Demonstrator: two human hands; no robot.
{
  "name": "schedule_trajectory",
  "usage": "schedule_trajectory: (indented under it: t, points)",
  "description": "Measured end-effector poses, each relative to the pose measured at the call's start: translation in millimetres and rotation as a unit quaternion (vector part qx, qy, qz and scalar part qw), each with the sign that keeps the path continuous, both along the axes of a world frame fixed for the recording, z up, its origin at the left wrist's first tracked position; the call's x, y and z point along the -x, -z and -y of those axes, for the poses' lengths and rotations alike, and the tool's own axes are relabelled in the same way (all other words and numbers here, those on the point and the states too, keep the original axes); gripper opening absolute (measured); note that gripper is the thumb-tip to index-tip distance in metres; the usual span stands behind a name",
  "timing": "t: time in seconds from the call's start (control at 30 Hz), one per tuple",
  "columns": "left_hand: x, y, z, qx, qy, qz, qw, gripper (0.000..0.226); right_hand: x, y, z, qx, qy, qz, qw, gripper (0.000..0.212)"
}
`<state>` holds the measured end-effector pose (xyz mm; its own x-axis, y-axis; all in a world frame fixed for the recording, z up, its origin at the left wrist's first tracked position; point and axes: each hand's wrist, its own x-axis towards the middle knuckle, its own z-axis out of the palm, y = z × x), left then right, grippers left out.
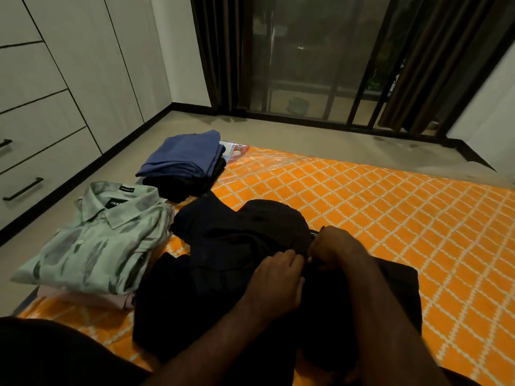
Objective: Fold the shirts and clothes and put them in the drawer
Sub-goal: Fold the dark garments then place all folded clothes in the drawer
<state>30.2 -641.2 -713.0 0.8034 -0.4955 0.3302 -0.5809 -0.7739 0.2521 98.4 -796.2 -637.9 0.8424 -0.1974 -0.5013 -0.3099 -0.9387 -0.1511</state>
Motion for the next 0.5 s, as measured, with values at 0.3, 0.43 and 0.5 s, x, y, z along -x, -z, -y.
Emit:
schedule_trajectory:
  t: [0.3, 0.43, 0.5]
  points:
    - [-2.7, -2.3, -2.9, 0.028, 0.029, -0.088, 0.995, 0.049, -3.0, 12.5, -2.7, -0.004, 0.021, 0.069, 0.997, 0.022]
    - [-9.8, -8.2, -3.4, 0.032, 0.056, -0.115, 0.991, 0.038, -2.2, 9.3, 0.6, -0.011, 0.034, 0.064, 0.997, 0.029]
    - [-11.6, -11.0, -5.4, 0.007, 0.079, -0.106, 0.991, 0.033, -2.6, 9.0, 4.4, -0.013, 0.05, 0.069, 0.996, 0.029]
